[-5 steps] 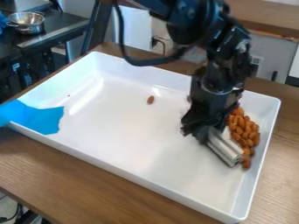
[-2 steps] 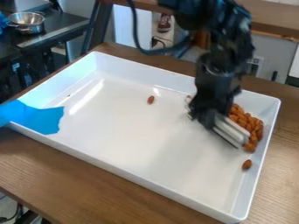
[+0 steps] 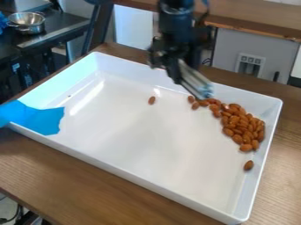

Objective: Sweep into pile

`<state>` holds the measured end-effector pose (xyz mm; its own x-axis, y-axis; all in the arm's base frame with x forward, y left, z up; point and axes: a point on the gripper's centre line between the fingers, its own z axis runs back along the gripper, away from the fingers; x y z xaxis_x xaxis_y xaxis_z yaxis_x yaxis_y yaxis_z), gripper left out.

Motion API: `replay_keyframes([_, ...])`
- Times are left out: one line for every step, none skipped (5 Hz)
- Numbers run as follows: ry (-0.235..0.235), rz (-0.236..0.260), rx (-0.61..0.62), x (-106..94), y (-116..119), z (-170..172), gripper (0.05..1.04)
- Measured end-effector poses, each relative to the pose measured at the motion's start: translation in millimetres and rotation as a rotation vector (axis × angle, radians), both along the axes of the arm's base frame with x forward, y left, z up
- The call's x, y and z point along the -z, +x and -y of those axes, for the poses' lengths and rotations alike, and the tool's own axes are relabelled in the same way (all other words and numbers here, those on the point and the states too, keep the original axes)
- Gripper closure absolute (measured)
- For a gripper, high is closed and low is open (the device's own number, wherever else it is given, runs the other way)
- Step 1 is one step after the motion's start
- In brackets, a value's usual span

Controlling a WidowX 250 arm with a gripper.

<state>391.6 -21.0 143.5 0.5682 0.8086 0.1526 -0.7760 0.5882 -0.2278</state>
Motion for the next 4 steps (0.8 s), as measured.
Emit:
replay_keyframes([0.058,-0.065,0.198,-6.4,-2,-30,0.708])
replay_keyframes([0.201,-0.215,0.319,22.0,-3,-54,0.708])
replay_keyframes([0.283,-0.287,0.367,32.2,-5,-65,0.708])
replay_keyframes([0.366,-0.298,0.413,38.9,-5,-74,0.708])
